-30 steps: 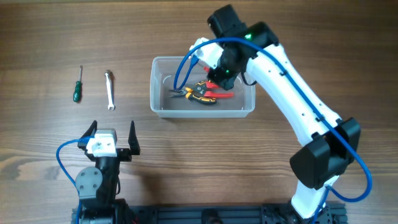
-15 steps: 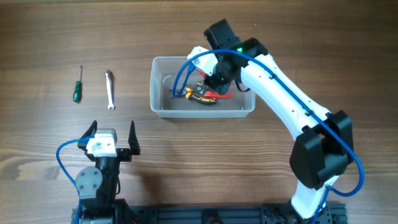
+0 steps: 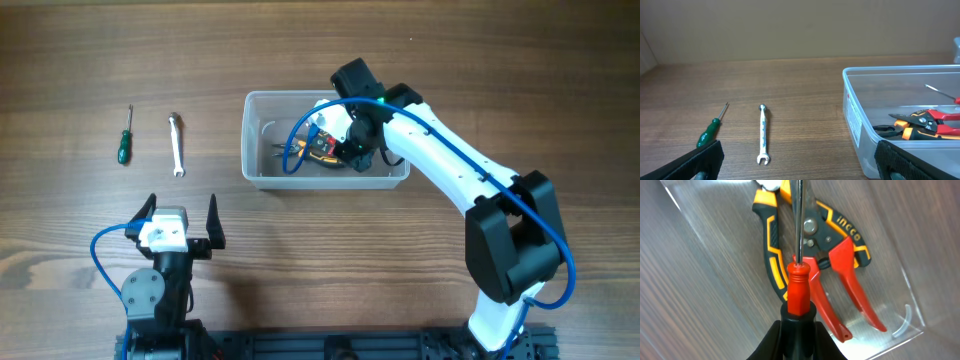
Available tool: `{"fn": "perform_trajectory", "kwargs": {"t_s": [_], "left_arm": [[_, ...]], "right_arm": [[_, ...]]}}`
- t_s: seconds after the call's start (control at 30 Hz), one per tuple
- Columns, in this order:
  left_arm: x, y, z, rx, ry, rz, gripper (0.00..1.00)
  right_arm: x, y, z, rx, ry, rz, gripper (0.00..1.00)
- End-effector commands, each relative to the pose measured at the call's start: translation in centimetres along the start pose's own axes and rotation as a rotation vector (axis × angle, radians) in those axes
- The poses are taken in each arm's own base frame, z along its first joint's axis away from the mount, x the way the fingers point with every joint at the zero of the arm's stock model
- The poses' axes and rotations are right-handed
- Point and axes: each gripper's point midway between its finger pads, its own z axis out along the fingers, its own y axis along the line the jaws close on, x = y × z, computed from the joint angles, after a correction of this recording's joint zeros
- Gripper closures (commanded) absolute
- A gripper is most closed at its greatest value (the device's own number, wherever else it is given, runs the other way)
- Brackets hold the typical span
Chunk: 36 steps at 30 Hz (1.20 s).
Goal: Pack container
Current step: 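Lower the screwdriver into the container and open the right gripper, then raise the right arm back to the upper right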
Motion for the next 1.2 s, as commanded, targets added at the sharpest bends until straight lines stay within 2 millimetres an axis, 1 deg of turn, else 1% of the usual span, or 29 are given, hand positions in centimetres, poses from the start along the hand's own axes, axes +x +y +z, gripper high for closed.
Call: {"fn": "perform_trajectory", "kwargs": {"t_s": [0.0, 0.17, 0.23, 0.33, 0.4, 0.43, 0.47, 0.53, 0.57, 0.63, 0.67, 0.73, 0.83, 0.9, 0.93, 0.97, 1.03, 1.1, 1.17], "left_arm": [[0.1, 0.0, 0.0, -0.005, -0.002, -0.009, 0.00], [0.1, 0.0, 0.0, -0.005, -0.002, -0.009, 0.00], [0.1, 0.0, 0.0, -0.005, -0.002, -0.009, 0.00], [0.1, 0.0, 0.0, -0.005, -0.002, -0.009, 0.00], [0.1, 0.0, 0.0, -0.005, -0.002, -0.009, 0.00], [0.1, 0.0, 0.0, -0.005, -0.002, -0.009, 0.00], [0.1, 0.0, 0.0, -0.005, -0.002, -0.009, 0.00], [0.1, 0.0, 0.0, -0.005, -0.002, -0.009, 0.00], [0.1, 0.0, 0.0, -0.005, -0.002, -0.009, 0.00], [0.1, 0.0, 0.0, -0.005, -0.002, -0.009, 0.00], [0.1, 0.1, 0.0, -0.005, -0.002, -0.009, 0.00], [0.1, 0.0, 0.0, -0.005, -0.002, -0.009, 0.00], [0.1, 0.0, 0.0, -0.005, -0.002, -0.009, 0.00], [0.1, 0.0, 0.0, -0.005, -0.002, -0.009, 0.00], [0.1, 0.0, 0.0, -0.005, -0.002, -0.009, 0.00], [0.1, 0.0, 0.0, -0.005, -0.002, -0.009, 0.00], [0.1, 0.0, 0.0, -0.005, -0.002, -0.009, 0.00], [0.1, 0.0, 0.0, -0.005, -0.002, -0.009, 0.00], [0.1, 0.0, 0.0, -0.005, -0.002, -0.009, 0.00]], "right_arm": [[-0.3, 0.1, -0.2, -0.004, -0.021, 0.002, 0.94], [-0.7, -0.2, -0.2, 0.005, -0.036, 0.025, 0.75], [-0.8, -0.2, -0.2, 0.006, -0.039, 0.026, 0.72], [-0.8, -0.3, -0.2, 0.012, -0.040, 0.026, 0.56], [-0.8, -0.8, -0.2, 0.036, -0.036, 0.034, 0.50], [-0.8, -1.2, -0.2, 0.059, -0.033, 0.051, 0.40], [-0.8, -1.7, -0.3, 0.083, -0.032, 0.069, 0.20], [-1.2, -2.5, -0.7, 0.124, -0.041, 0.106, 0.12], [-1.7, -2.9, -1.1, 0.136, -0.053, 0.123, 0.09], [-2.7, -3.5, -2.1, 0.155, -0.086, 0.152, 0.01], [-4.4, -4.4, -3.8, 0.177, -0.142, 0.192, 0.00], [-6.5, -5.4, -6.4, 0.202, -0.214, 0.246, 0.00], [-9.6, -6.8, -11.5, 0.245, -0.336, 0.298, 0.00], [-11.3, -7.8, -15.8, 0.292, -0.423, 0.299, 0.00], [-11.6, -8.6, -18.0, 0.333, -0.456, 0.309, 0.00], [-11.6, -9.6, -20.4, 0.388, -0.486, 0.335, 0.00], [-10.3, -11.8, -24.7, 0.513, -0.522, 0.423, 0.00], [-8.0, -13.7, -28.2, 0.625, -0.531, 0.514, 0.00], [-4.7, -15.4, -30.8, 0.710, -0.525, 0.622, 0.00]]}}
